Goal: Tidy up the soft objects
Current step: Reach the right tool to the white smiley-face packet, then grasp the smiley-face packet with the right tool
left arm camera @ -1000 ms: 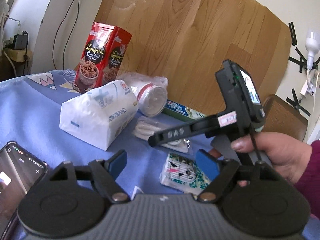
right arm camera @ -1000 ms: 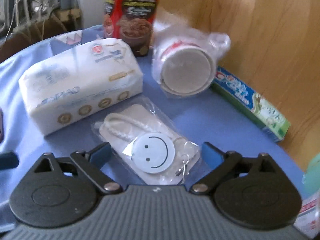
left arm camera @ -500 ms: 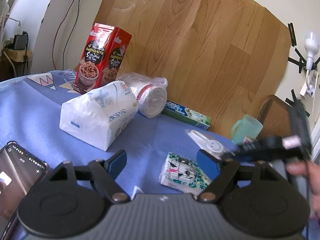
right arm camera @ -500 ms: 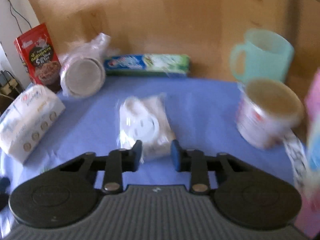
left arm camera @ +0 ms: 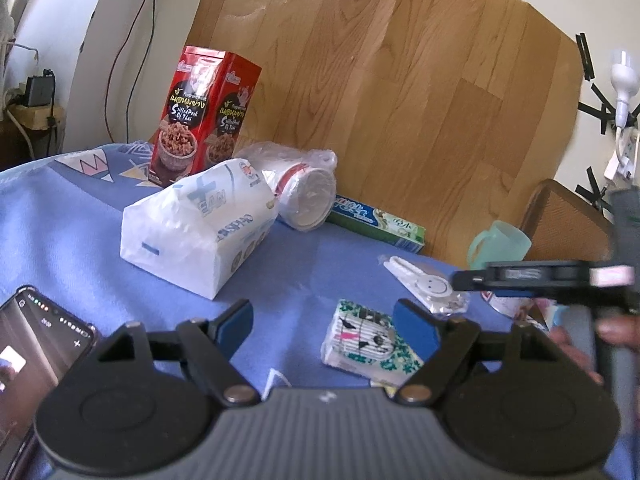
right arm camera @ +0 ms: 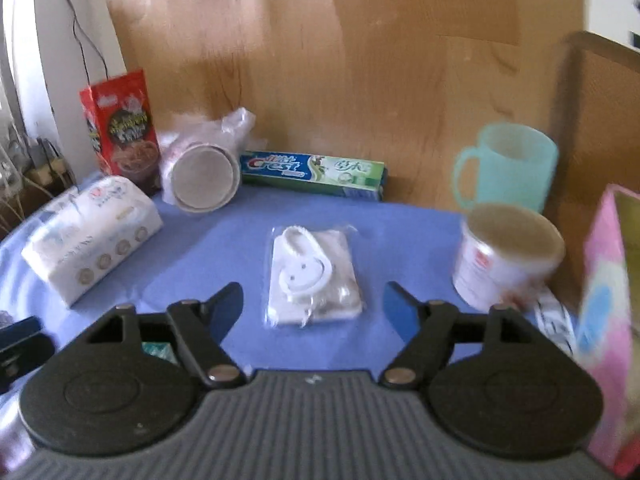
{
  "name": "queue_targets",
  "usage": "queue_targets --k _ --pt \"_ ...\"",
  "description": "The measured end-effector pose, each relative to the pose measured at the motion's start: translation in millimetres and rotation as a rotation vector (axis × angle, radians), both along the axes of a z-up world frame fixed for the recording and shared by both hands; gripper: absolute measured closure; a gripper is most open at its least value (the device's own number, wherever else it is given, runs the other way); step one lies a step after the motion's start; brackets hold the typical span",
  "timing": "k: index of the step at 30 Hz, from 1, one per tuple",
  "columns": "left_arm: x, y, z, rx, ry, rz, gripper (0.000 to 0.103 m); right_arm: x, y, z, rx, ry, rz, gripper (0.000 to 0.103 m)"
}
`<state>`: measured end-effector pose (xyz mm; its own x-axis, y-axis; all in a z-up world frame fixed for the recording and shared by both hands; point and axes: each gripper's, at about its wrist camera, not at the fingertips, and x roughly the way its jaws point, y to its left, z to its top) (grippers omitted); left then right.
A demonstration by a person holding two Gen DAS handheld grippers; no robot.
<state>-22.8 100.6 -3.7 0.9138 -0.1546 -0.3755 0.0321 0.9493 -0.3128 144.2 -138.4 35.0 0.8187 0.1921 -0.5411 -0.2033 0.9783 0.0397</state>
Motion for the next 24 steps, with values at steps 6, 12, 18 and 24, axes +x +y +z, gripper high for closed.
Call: queue_targets --k 6,12,18,24 --pt "2 0 -1 0.001 0.013 -0.003 0.023 25 -7 -21 0.037 0.079 -0.026 0.047" --pt "0 0 -1 0.000 0.007 -0.007 0.023 -22 -24 -21 0.027 0.052 -0.100 0.049" --pt "0 -4 0 0.024 0.001 -0.032 0.023 -113 -36 -31 0.018 0.006 -0.079 0.049" --pt "-15 -26 9 0.073 0.001 -0.125 0.023 -195 -41 -39 0.065 -0.011 -0.079 0.049"
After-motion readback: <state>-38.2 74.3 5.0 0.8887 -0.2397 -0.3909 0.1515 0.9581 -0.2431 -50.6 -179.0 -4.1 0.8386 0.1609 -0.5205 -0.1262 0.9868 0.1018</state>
